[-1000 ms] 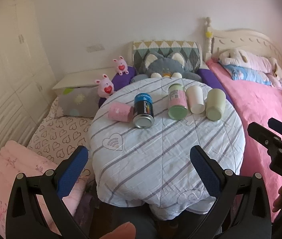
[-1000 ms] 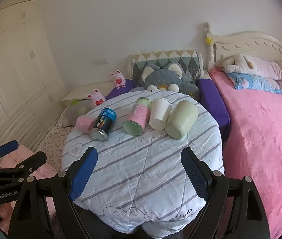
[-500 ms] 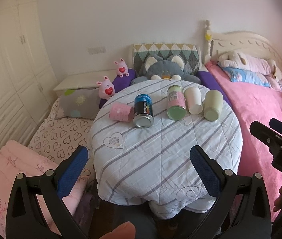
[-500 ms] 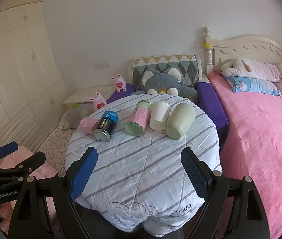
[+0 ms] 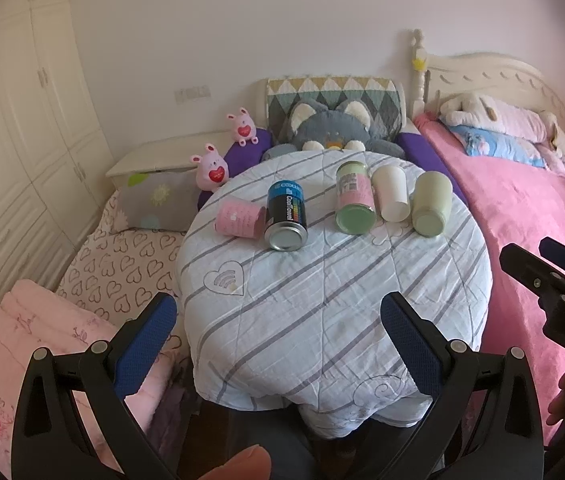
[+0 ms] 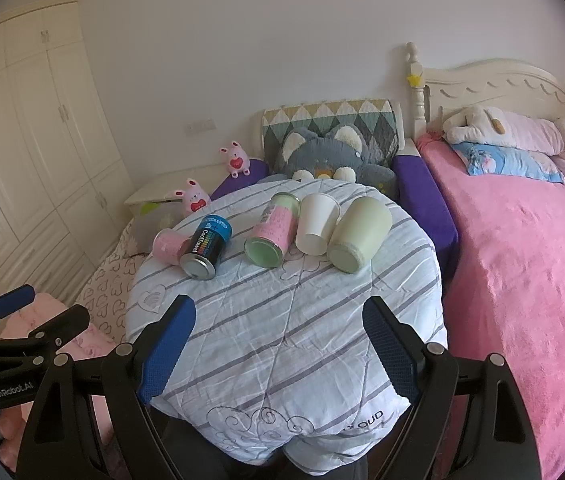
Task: Flip cup upright
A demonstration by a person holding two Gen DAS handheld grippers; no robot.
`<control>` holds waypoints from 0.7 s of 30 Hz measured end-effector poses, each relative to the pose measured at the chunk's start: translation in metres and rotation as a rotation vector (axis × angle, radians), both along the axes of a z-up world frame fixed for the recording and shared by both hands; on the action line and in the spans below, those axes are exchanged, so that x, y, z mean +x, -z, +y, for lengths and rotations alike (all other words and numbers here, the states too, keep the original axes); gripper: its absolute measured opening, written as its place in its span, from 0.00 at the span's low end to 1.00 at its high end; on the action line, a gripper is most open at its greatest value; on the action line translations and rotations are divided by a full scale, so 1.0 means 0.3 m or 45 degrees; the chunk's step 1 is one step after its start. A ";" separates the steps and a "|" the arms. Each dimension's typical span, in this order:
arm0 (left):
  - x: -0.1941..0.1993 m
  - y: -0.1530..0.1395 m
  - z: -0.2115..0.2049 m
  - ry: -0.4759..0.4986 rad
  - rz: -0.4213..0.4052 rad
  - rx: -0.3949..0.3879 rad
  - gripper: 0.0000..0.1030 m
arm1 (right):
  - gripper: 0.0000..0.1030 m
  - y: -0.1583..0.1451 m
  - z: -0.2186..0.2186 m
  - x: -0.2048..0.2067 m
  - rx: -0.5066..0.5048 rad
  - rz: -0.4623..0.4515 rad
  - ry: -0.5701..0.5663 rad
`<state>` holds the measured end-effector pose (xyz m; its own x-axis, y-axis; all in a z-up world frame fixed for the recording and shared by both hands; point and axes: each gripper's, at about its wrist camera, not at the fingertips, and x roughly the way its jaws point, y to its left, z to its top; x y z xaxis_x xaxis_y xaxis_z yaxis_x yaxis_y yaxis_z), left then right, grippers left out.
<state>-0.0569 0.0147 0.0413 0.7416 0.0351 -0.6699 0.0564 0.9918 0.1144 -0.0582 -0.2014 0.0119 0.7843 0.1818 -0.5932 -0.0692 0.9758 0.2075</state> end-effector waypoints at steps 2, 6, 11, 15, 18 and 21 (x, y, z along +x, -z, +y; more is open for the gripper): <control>0.011 0.008 -0.005 -0.001 0.010 0.000 1.00 | 0.84 0.007 -0.001 0.011 0.005 0.008 -0.002; 0.043 0.026 -0.019 -0.002 0.032 0.008 1.00 | 0.84 0.026 -0.011 0.036 0.014 0.027 -0.002; 0.093 0.050 -0.037 0.004 0.063 0.011 1.00 | 0.84 0.053 -0.028 0.085 0.023 0.056 -0.004; 0.153 0.081 -0.065 0.020 0.100 0.014 1.00 | 0.84 0.083 -0.044 0.132 0.031 0.084 -0.002; 0.203 0.104 -0.093 0.035 0.128 0.020 1.00 | 0.84 0.107 -0.062 0.170 0.036 0.108 0.002; 0.261 0.129 -0.123 0.055 0.158 0.021 1.00 | 0.84 0.135 -0.080 0.213 0.041 0.137 0.011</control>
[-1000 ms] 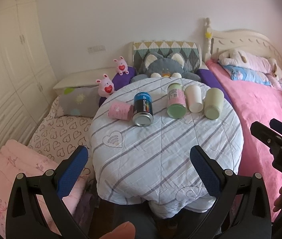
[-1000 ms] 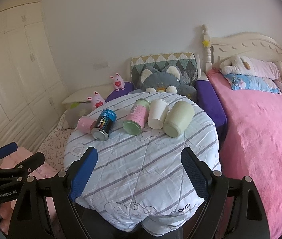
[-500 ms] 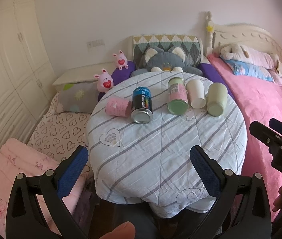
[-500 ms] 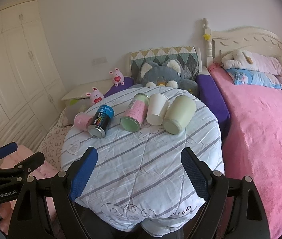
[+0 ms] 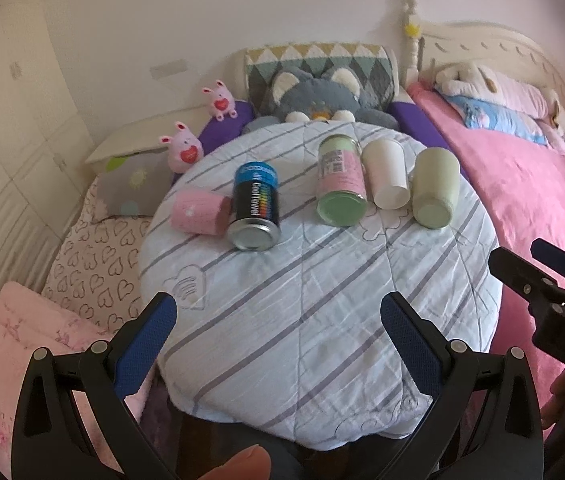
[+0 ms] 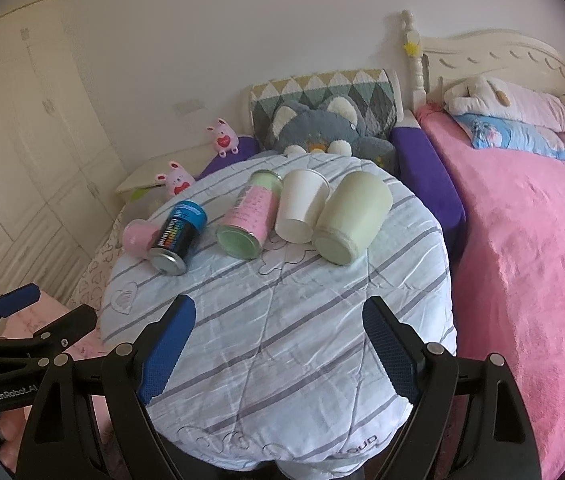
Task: Flip cup upright
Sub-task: 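Move the left tool to the upright pink-and-green jar and grasp it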
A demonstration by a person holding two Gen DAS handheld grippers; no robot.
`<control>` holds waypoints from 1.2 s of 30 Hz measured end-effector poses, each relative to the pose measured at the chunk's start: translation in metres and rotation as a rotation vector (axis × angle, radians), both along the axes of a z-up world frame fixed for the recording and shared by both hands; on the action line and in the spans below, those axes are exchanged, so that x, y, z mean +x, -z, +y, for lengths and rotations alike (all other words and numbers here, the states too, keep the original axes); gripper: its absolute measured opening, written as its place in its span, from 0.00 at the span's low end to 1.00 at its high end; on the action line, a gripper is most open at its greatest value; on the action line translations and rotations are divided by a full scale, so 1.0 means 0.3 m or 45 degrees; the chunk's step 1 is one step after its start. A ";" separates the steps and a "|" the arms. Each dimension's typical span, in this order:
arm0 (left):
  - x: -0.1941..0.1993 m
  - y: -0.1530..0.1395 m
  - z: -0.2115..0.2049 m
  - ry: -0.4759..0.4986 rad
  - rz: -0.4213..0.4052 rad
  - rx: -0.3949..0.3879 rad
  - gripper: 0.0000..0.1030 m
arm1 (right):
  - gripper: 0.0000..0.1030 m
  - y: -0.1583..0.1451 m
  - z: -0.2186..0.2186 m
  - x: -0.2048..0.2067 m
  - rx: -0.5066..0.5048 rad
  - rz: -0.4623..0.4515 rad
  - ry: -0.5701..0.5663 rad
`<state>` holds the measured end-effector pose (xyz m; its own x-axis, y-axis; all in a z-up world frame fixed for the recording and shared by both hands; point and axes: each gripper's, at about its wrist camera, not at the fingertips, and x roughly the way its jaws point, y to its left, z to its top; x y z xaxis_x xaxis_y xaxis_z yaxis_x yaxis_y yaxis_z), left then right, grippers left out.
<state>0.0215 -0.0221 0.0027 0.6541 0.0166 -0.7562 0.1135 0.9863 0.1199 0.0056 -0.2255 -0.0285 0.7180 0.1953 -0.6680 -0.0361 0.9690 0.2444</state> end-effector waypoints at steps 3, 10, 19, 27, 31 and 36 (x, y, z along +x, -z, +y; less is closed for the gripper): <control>0.066 0.030 -0.029 0.018 0.029 0.000 1.00 | 0.84 0.026 -0.016 0.047 0.002 0.029 0.011; 0.253 0.092 -0.094 0.061 0.098 -0.019 1.00 | 0.84 0.082 -0.057 0.156 0.005 0.090 0.037; 0.513 0.160 -0.176 0.105 0.160 -0.060 1.00 | 0.84 0.126 -0.117 0.285 -0.002 0.143 0.074; 0.696 0.248 -0.222 0.135 0.262 -0.101 1.00 | 0.84 0.148 -0.176 0.362 0.007 0.170 0.120; 0.761 0.293 -0.225 0.122 0.313 -0.082 1.00 | 0.84 0.167 -0.200 0.385 0.003 0.193 0.139; 0.818 0.354 -0.245 0.142 0.382 -0.064 1.00 | 0.84 0.173 -0.238 0.395 0.005 0.202 0.170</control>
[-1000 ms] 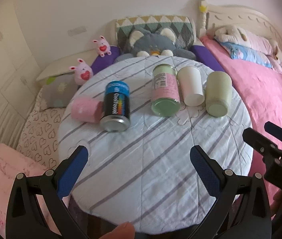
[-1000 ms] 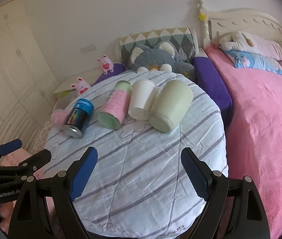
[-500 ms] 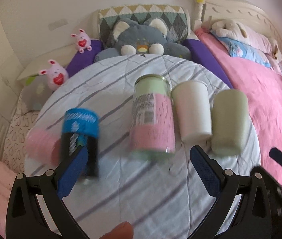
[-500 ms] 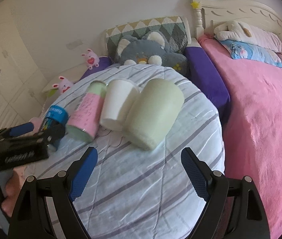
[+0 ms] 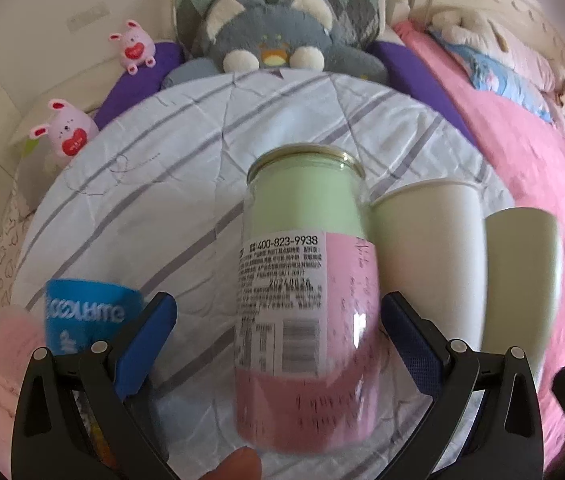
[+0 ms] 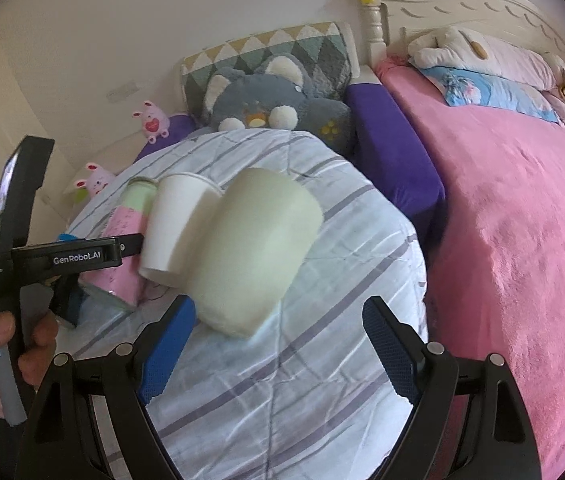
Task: Flip cup upright
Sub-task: 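Move the left tool to the upright pink-and-green jar and grasp it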
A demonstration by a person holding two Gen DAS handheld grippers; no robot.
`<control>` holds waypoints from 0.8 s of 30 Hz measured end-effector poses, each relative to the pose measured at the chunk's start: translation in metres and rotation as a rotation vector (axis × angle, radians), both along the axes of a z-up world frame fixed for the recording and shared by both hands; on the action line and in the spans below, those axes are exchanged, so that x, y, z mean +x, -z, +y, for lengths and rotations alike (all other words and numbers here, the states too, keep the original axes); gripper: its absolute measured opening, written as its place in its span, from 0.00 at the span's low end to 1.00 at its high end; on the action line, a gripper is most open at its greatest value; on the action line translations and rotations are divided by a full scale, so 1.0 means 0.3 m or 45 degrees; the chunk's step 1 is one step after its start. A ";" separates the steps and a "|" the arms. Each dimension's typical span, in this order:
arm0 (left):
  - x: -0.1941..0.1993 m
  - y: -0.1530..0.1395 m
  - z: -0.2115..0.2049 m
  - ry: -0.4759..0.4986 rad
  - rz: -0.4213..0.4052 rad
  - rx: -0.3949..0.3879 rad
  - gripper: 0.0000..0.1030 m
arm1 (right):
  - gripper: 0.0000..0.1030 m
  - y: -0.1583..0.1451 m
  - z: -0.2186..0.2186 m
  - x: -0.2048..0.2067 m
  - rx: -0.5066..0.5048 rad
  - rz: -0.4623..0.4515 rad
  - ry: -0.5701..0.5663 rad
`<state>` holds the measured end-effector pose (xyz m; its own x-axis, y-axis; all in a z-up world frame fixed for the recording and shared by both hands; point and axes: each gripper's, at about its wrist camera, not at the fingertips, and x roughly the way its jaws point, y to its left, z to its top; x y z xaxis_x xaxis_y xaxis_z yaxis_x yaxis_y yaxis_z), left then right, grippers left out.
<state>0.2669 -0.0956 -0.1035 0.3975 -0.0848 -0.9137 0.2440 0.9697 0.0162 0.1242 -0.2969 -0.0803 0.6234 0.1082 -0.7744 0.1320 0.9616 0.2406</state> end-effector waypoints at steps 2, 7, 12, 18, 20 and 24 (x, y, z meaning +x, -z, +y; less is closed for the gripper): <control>0.018 0.030 -0.005 0.002 0.025 0.012 0.99 | 0.84 0.001 -0.012 -0.002 0.001 0.001 0.014; 0.038 0.046 -0.008 0.028 0.051 -0.041 0.78 | 0.84 0.000 -0.022 -0.007 -0.004 0.002 0.025; 0.019 0.041 -0.008 0.042 0.067 -0.089 0.70 | 0.84 -0.004 -0.012 -0.026 -0.002 0.003 0.028; -0.061 -0.048 0.008 0.084 -0.006 -0.100 0.70 | 0.84 -0.036 0.000 -0.073 -0.010 -0.022 0.031; -0.107 -0.101 0.021 0.097 -0.040 -0.113 0.70 | 0.84 -0.051 0.007 -0.093 -0.013 -0.035 0.031; -0.205 -0.179 0.058 0.113 -0.076 -0.149 0.70 | 0.84 -0.090 0.035 -0.146 -0.012 -0.077 0.019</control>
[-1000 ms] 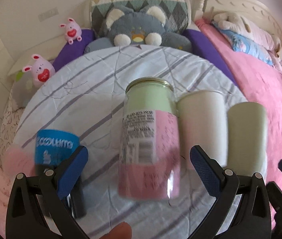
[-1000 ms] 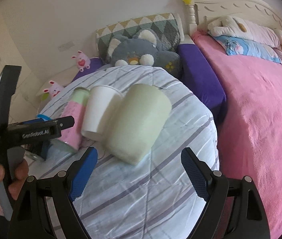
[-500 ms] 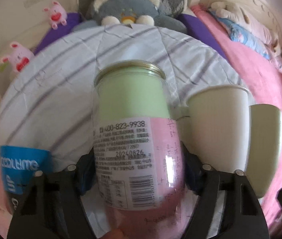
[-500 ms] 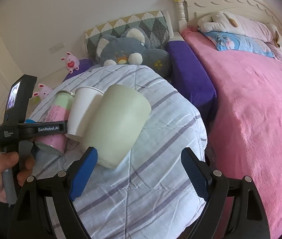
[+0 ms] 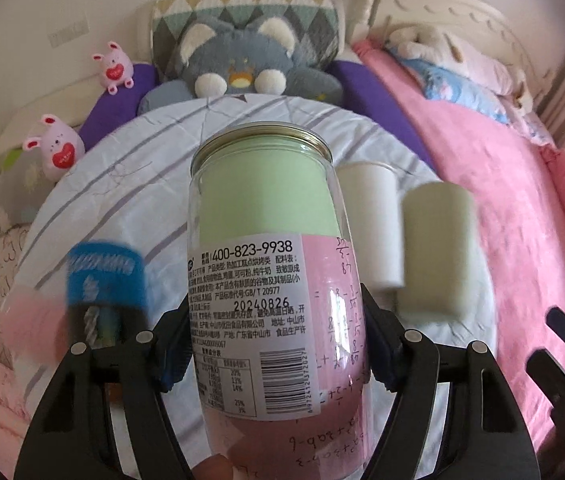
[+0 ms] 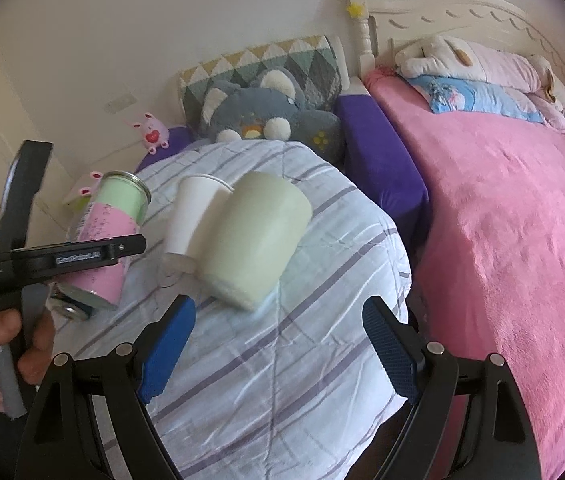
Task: Flip cup upright
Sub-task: 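Move the left tool to the upright pink-and-green jar and grasp it, then tip the jar onto its side with the left tool and release it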
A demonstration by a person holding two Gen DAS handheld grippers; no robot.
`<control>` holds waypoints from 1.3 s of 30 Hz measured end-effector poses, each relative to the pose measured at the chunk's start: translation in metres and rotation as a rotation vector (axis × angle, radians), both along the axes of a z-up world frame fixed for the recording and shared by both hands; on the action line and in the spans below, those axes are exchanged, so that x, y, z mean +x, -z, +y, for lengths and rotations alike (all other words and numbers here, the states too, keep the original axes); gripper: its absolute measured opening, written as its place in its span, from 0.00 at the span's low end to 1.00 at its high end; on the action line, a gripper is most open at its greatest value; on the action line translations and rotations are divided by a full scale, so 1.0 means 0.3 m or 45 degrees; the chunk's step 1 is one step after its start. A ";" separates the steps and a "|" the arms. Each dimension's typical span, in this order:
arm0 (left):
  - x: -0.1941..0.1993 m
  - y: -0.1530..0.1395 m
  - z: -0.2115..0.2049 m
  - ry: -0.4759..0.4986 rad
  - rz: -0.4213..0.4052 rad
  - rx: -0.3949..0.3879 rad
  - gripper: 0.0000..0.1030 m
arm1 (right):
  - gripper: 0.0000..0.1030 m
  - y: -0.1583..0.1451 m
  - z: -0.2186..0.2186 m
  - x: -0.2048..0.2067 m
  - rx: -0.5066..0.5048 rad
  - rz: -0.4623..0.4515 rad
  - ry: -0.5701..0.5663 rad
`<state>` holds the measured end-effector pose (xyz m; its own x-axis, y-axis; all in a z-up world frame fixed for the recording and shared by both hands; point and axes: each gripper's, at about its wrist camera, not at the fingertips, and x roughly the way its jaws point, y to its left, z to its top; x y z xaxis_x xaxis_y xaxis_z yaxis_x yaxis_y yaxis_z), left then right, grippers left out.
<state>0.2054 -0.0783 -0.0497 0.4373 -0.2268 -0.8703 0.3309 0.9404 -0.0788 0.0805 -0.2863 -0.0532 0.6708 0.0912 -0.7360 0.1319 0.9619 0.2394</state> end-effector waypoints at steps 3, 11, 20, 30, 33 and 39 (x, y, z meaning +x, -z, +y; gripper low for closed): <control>-0.103 -0.030 0.047 -0.002 -0.010 -0.012 0.70 | 0.84 -0.024 0.028 -0.053 0.006 -0.029 -0.014; -0.359 0.033 0.160 -0.067 0.053 -0.017 0.70 | 0.84 -0.045 0.110 -0.191 0.016 -0.066 -0.060; -0.426 0.245 0.162 -0.103 0.146 -0.003 0.76 | 0.84 -0.038 0.198 -0.320 0.003 -0.055 -0.092; -0.513 0.137 0.186 -0.094 0.040 0.053 0.95 | 0.84 -0.081 0.231 -0.402 -0.015 -0.094 -0.096; -0.550 0.074 0.225 -0.116 -0.008 0.039 0.95 | 0.84 -0.095 0.256 -0.415 -0.016 -0.114 -0.115; -0.653 -0.070 0.314 -0.194 -0.155 0.052 0.96 | 0.84 -0.125 0.316 -0.427 -0.025 -0.146 -0.175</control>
